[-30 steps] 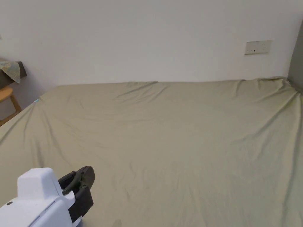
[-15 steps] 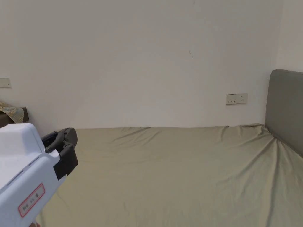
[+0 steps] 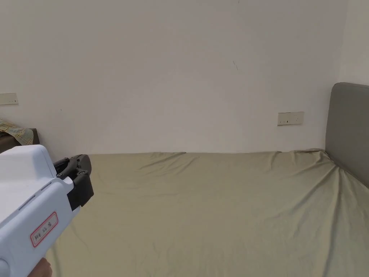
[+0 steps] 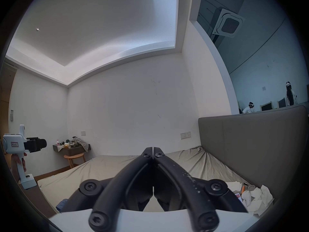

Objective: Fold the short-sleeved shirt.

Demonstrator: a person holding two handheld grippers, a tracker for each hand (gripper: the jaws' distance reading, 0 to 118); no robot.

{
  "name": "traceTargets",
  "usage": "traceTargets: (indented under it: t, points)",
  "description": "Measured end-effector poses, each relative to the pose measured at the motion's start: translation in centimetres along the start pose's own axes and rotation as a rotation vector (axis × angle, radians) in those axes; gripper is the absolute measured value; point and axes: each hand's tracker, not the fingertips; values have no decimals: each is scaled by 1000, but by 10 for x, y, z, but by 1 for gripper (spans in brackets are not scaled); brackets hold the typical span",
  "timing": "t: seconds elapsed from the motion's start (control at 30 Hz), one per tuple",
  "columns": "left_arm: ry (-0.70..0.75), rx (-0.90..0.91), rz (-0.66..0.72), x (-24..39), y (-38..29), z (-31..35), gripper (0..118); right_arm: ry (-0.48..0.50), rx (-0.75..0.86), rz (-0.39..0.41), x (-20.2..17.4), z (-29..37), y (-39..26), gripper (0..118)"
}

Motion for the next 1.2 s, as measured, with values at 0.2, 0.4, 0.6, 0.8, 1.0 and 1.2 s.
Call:
traceTargets:
  t: [0.2, 0.4, 0.6, 0.8, 1.0, 1.2]
  points:
    - [2, -8, -3, -1, -1, -3, 0, 2, 0, 11, -2, -1, -1, 0]
    - [2, -10, -4, 0, -2, -3, 0, 3, -4, 17, -3, -2, -2, 0]
    - [1, -7, -13, 0, -1, -3, 0, -1, -8, 16, -3, -2, -3, 0]
    - [-3, -13, -9, 0, -2, -4, 0, -3, -9, 14, -3, -3, -3, 0]
    - [3, -20, -9, -1, -4, -5, 0, -1, -12, 17, -5, -4, -3, 0]
    - [8, -24, -11, -2, -4, -5, 0, 1, -13, 25, -6, -4, -3, 0]
